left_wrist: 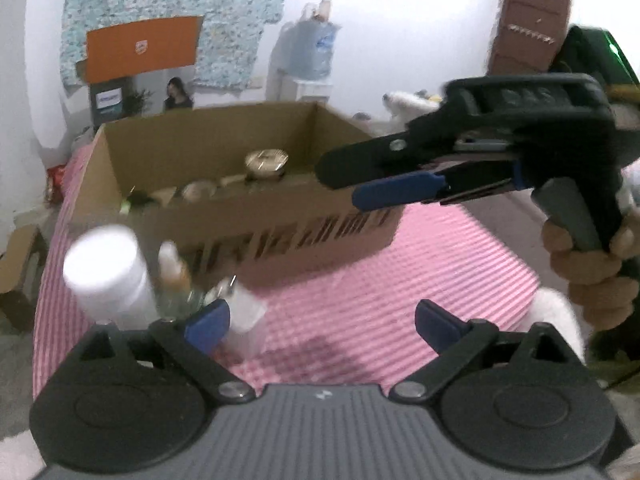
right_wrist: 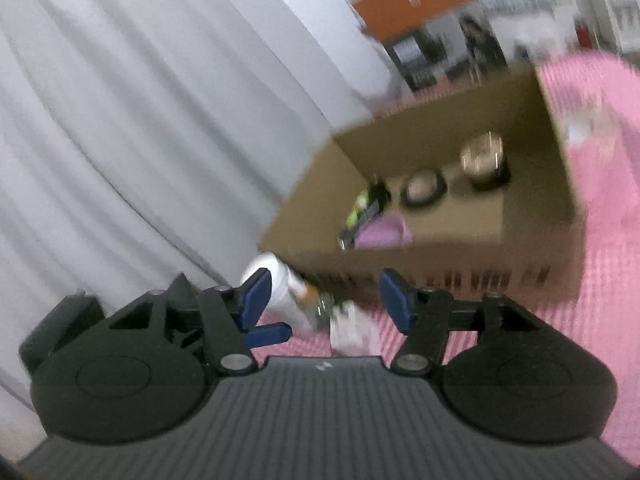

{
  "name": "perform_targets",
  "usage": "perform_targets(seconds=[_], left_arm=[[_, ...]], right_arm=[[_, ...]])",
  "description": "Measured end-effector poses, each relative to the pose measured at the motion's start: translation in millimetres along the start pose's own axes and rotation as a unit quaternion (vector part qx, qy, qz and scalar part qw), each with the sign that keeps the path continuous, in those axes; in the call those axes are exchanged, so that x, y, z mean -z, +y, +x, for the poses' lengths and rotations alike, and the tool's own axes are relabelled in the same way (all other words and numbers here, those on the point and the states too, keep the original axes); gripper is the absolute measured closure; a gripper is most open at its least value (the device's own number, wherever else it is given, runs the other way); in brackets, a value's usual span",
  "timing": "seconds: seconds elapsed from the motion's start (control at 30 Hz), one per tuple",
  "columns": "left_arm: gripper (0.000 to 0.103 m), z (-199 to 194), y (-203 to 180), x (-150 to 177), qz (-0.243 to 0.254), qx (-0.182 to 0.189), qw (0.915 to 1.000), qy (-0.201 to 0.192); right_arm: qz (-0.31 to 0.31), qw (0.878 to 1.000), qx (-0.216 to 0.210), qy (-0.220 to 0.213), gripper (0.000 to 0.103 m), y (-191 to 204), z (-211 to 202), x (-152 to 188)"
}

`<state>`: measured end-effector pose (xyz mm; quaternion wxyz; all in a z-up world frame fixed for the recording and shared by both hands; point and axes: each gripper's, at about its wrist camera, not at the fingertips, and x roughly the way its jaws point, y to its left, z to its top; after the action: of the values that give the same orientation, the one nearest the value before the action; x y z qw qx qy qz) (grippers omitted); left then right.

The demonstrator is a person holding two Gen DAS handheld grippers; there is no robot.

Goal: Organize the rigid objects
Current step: 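Move the right gripper to the white charger plug, then grasp the white charger plug with the right gripper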

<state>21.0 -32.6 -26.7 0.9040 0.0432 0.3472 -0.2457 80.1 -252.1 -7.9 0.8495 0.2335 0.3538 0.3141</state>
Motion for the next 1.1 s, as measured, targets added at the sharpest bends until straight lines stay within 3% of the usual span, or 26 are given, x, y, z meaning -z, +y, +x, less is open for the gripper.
perform_targets(seconds=[0.2, 0.33, 0.53, 0.77, 1.03, 1.1], left_arm=[[0.014, 20.3, 8.1, 20.7, -0.012, -0.03, 0.9994, 0.009], [0.034, 33.6, 13.9, 24.3, -0.008, -0.043, 0.999, 0.005], [0.04, 46.7, 23.3, 22.8, -0.027, -0.045, 0.9986, -0.008], [0.045, 43.9, 26.3, 23.7, -0.036, -0.004, 0.9992, -0.016], [0.045, 51.5, 9.7, 30.6, -0.019, 0.046, 0.9986, -0.017], [0.049, 54.3, 8.1, 31.8, -0.016, 0.05, 0.9985, -0.016]], right_arm=[[0.046, 0.997, 0.01, 0.061, 0.061, -15.1, 53.9, 19.6], [0.053, 0.994, 0.006, 0.095, 0.066, -18.1, 84.6, 16.6], [0.07, 0.99, 0.005, 0.12, 0.076, -28.0, 118.2, 15.5], [0.092, 0.988, 0.016, 0.123, 0.076, -30.4, 106.2, 25.6], [0.117, 0.987, 0.05, 0.1, 0.074, -36.4, 70.1, 44.6], [0.12, 0.987, 0.055, 0.095, 0.074, -35.6, 65.8, 48.0]])
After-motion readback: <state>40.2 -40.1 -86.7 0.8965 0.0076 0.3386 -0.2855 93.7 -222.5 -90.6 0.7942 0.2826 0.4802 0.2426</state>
